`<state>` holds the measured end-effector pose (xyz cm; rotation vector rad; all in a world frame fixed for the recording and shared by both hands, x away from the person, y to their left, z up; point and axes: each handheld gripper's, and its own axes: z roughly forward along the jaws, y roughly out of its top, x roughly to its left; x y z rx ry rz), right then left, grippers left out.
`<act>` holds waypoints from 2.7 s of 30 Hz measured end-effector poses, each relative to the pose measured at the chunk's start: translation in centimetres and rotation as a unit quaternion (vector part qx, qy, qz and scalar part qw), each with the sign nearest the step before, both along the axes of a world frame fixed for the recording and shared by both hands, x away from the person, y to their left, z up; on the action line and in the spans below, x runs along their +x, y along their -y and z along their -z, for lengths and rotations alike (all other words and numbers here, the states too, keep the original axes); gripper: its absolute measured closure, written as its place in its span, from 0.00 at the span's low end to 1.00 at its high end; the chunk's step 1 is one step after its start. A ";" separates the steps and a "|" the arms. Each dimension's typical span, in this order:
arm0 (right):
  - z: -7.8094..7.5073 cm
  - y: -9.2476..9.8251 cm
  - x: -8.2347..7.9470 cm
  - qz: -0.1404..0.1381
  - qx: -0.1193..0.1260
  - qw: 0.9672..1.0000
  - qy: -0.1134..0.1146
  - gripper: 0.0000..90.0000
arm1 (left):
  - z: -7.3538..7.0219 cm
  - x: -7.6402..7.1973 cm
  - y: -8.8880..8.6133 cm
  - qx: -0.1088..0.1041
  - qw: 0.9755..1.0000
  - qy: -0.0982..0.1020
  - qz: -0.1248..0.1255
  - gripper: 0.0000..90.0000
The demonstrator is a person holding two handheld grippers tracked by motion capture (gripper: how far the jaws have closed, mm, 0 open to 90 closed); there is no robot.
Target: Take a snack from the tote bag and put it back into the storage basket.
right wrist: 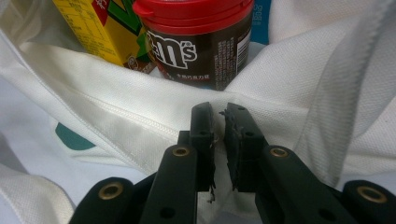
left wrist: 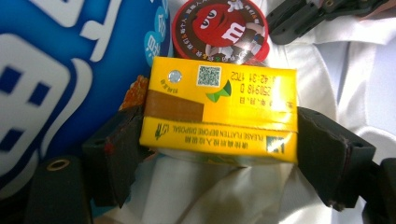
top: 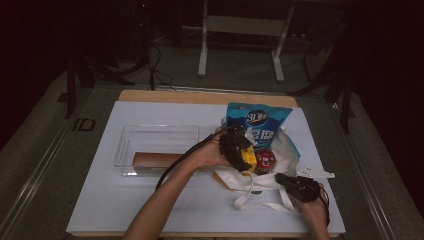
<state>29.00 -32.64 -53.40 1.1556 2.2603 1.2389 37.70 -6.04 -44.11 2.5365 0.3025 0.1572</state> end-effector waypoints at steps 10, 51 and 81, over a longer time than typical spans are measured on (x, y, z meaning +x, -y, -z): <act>0.0 0.0 0.0 0.000 0.001 1.000 0.000 0.91 | 0.8 0.2 0.5 0.017 1.000 -0.003 0.003 0.28; 0.0 0.1 0.1 -0.002 0.003 1.000 0.000 0.91 | 0.9 -0.4 1.3 0.045 0.999 0.016 0.011 0.31; 0.0 0.1 0.1 -0.002 0.004 1.000 0.000 0.90 | -1.8 -0.4 -2.3 0.020 0.999 0.025 0.014 0.31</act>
